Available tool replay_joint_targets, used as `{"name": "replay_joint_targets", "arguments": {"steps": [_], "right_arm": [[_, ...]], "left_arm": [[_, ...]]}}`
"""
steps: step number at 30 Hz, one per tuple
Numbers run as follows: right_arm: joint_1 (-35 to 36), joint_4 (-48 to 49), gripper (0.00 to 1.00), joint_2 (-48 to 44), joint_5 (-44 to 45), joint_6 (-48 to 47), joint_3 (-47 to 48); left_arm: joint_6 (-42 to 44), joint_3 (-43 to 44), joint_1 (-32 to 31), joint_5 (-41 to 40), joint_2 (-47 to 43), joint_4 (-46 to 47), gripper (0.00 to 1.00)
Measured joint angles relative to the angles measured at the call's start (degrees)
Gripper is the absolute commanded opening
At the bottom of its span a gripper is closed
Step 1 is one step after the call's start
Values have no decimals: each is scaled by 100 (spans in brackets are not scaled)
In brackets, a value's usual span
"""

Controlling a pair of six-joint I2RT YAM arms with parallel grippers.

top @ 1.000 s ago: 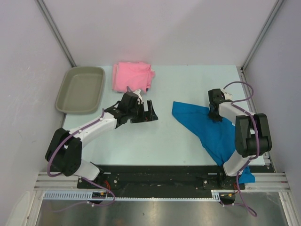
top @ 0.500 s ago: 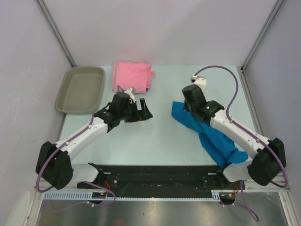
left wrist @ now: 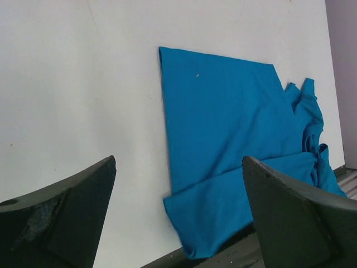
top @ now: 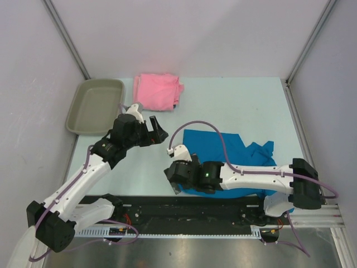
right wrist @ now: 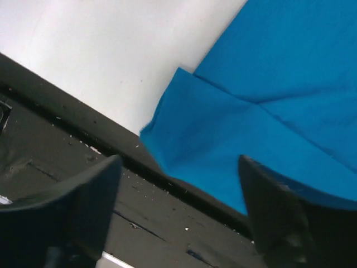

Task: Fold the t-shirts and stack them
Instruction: Flatten the tshirt out

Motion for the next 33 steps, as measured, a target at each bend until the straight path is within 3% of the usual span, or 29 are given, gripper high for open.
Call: {"name": "replay_joint_targets", "arguments": {"steps": [5, 7, 13, 19, 25, 33], "right_arm": [[-225, -299, 100, -636, 378, 111, -7], [-822, -439, 100, -1075, 579, 103, -2], [-3692, -409, 100, -1565, 922, -216, -177], [-5184, 59, 100, -981, 409, -481, -1121], [-5381, 463, 100, -291, 26, -621, -1272], [-5381, 1001, 100, 208, -264, -717, -1300]], "left_arm": [[2, -81, 7, 74, 11, -24, 100], [-4, -131, 7, 221, 96, 46, 100], [-66, -192, -212, 511, 710, 468, 100], [-66, 280, -723, 772, 2352, 750, 100], [17, 1635, -953, 881, 3895, 389, 100], [420, 3104, -1174, 435, 5584, -643, 100]]}}
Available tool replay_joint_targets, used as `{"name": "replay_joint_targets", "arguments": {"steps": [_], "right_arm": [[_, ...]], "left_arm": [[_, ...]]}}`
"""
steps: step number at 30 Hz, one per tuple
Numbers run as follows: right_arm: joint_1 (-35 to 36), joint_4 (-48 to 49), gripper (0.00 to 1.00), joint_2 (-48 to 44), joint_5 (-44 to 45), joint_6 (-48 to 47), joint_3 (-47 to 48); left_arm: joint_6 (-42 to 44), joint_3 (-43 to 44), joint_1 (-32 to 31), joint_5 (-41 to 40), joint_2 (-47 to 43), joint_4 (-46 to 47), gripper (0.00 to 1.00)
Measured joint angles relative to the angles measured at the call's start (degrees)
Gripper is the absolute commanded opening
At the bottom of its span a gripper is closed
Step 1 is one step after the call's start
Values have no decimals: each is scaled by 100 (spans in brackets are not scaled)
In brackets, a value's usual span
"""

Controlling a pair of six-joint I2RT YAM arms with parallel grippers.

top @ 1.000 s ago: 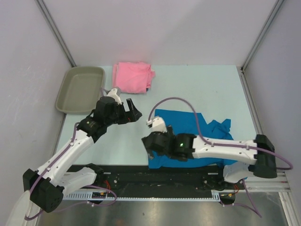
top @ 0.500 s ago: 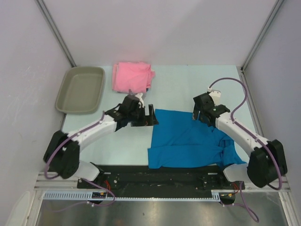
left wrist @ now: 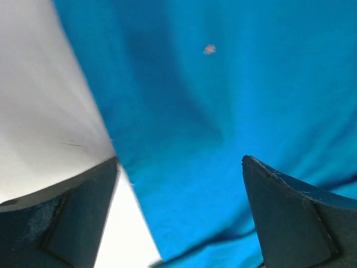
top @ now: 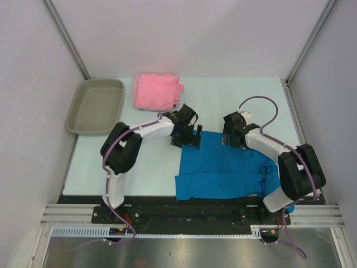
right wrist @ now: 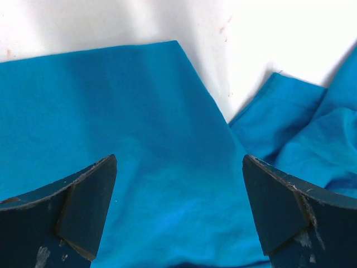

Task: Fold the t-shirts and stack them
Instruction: Flatten the tshirt out

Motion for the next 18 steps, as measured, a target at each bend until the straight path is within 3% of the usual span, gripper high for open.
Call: {"name": "replay_joint_targets", "arguments": {"steps": [10, 18], "right_arm": [[-2, 337, 100, 107, -74, -90, -37], [-66, 332, 100, -310, -70, -122, -61]], "left_arm": [[393, 2129, 162, -1458, 955, -1657, 100], [610, 3582, 380, -1834, 1845, -2371, 100]]}}
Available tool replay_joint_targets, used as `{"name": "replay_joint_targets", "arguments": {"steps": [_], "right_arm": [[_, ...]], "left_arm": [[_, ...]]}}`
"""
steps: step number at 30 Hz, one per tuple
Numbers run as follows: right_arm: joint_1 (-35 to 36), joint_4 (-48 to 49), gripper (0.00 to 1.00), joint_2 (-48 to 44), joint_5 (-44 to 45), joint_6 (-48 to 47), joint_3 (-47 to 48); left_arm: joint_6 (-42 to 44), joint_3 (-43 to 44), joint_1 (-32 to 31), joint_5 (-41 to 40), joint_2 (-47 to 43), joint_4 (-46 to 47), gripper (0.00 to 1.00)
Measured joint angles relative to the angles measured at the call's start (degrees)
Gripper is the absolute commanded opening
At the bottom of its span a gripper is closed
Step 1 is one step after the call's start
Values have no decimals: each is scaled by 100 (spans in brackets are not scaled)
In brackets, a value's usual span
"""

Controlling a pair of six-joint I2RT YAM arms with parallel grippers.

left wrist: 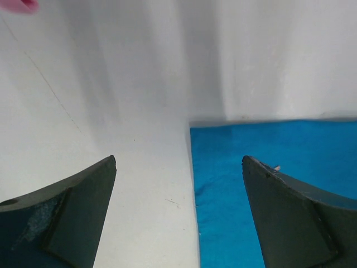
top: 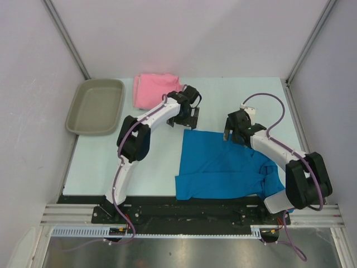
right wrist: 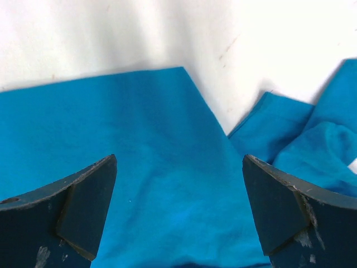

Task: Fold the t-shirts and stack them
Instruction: Flatten the tshirt out

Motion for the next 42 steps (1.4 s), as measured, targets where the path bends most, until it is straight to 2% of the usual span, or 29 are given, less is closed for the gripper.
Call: {"name": "replay_joint_targets", "arguments": {"steps": [12, 18, 21, 22, 24, 25, 27, 31, 35, 42], "right_arm": [[-817, -195, 100, -1362, -46, -4, -28], [-820, -323, 100, -1478, -140, -4, -197], [-839, -409, 99, -1565, -160, -2, -278], [-861, -452, 100, -1620, -177, -2, -291], [-914, -514, 100, -1735, -195, 2, -293], [-935, -538, 100, -1788, -195, 7, -293], [-975, -599, 100, -1899, -192, 15, -293], [-1080, -767, 100, -2074, -179, 28, -293], [-1248, -968, 100, -2096, -166, 48, -295], [-1311, -1060, 100, -2111, -55, 66, -310]], "left_arm": [[140, 2, -188, 33, 391, -195, 98], [243, 382, -404, 63, 627, -247, 78], [286, 507, -459, 90, 706, -258, 61], [286, 507, -463, 136, 715, -234, 49], [289, 507, -474, 179, 723, -192, 35], [293, 507, -483, 208, 726, -175, 21], [313, 501, -496, 225, 728, -138, 12], [313, 431, -514, 280, 710, -48, 0], [310, 118, -448, 463, 549, 223, 1], [216, -1445, 28, 831, -363, 953, 0]]}}
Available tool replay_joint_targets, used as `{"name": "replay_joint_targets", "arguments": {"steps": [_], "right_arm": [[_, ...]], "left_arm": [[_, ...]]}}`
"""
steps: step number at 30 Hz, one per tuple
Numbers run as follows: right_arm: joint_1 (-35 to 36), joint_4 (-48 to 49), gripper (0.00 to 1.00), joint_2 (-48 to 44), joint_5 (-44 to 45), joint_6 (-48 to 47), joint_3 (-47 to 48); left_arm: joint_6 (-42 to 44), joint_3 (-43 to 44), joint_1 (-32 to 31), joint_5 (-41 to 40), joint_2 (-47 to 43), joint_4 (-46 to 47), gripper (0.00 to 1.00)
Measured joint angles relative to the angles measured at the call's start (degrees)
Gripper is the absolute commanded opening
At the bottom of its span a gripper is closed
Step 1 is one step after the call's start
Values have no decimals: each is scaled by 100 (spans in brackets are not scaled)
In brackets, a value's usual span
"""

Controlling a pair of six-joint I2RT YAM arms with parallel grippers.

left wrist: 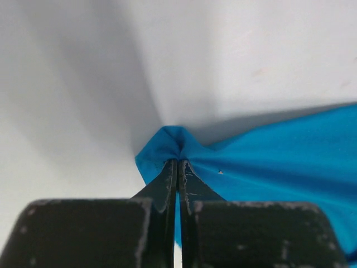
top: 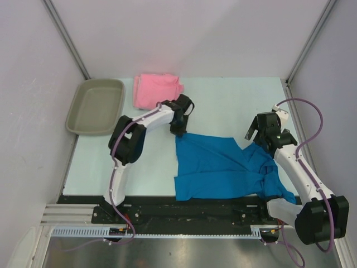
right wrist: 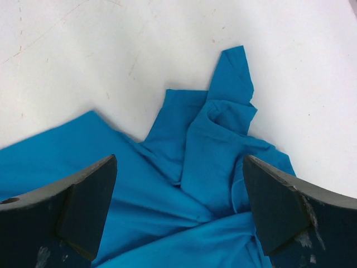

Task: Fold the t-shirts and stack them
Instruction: Flatten the tshirt out

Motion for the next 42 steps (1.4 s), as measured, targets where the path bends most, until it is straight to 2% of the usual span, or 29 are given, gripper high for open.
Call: {"name": "replay_joint_targets", "arguments": {"steps": [5, 14, 27, 34, 36, 37, 38, 40, 41, 42], "right_arm": [[-11, -4, 100, 72, 144, 61, 0], [-11, 109, 100, 562, 177, 151, -4], [98, 503, 95, 1587, 162, 201, -7], [459, 682, 91, 2262, 46, 245, -7], [619, 697, 87, 2284, 59, 247, -7], [708, 715, 84, 2284, 61, 245, -7], [835, 758, 72, 2284, 61, 247, -7], [994, 822, 55, 2297, 57, 251, -7], [1038, 841, 27, 2310, 55, 221, -4], [1056, 859, 12, 2343, 61, 254, -2]], "left_arm": [[-42, -1281, 728, 190, -798, 212, 0], [-39, -2061, 1652, 127, -1386, 236, 0], [68, -2778, 2271, 264, -2413, 72, 0], [79, -2959, 2391, 345, -2463, 168, 0], [105, -2990, 2391, 367, -2463, 190, 0], [109, -2999, 2391, 378, -2463, 199, 0], [111, -3003, 2391, 382, -2463, 201, 0], [111, -3008, 2391, 389, -2463, 205, 0], [114, -3008, 2391, 393, -2463, 208, 0], [114, -3012, 2391, 402, -2463, 221, 0]]}}
